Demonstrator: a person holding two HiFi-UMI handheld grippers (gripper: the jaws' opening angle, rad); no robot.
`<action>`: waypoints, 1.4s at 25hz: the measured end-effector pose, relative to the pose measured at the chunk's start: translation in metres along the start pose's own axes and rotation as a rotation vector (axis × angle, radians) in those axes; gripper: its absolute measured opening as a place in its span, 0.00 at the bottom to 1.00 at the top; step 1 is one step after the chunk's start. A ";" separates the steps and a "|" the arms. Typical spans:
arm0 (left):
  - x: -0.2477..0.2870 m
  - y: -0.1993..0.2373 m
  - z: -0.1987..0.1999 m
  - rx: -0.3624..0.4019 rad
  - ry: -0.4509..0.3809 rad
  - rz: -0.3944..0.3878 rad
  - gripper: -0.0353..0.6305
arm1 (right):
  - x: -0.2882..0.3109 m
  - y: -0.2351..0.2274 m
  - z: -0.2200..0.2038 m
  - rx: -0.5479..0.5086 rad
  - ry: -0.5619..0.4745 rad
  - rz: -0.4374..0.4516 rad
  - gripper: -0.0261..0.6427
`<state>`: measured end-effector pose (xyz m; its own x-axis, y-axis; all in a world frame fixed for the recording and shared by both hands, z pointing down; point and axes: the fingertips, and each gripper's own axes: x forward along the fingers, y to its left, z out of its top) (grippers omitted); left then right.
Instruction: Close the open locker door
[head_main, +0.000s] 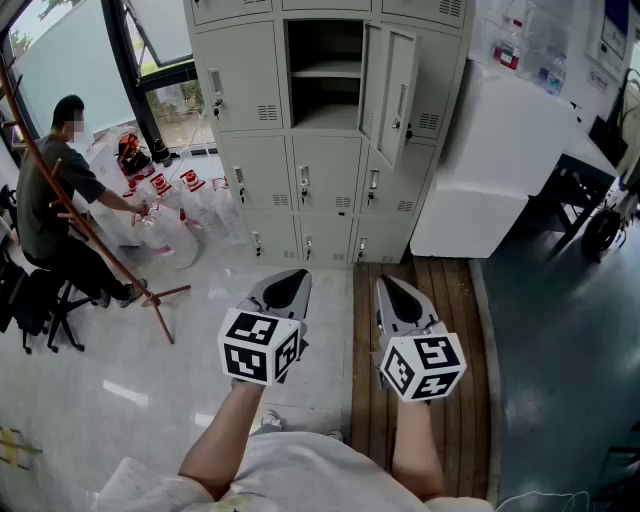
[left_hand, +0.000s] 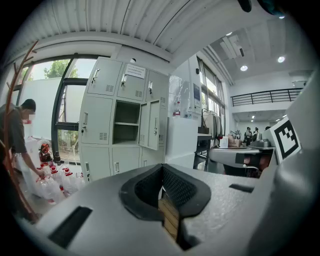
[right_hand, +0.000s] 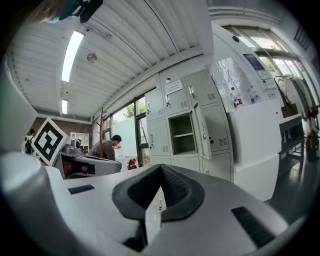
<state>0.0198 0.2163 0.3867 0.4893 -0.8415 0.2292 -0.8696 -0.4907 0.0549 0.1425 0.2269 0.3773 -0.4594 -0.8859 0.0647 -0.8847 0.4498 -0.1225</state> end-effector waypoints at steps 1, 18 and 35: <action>0.000 -0.002 -0.001 0.002 0.002 0.000 0.06 | -0.001 -0.001 -0.002 0.008 0.000 0.001 0.05; 0.019 0.005 -0.003 -0.031 -0.002 0.002 0.06 | 0.014 -0.014 -0.012 0.029 0.021 0.010 0.05; 0.117 0.080 0.031 -0.049 -0.022 -0.090 0.06 | 0.125 -0.046 0.008 -0.003 0.040 -0.067 0.05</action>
<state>0.0093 0.0716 0.3878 0.5668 -0.7992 0.1998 -0.8237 -0.5538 0.1217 0.1264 0.0947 0.3834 -0.4018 -0.9088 0.1121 -0.9138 0.3901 -0.1132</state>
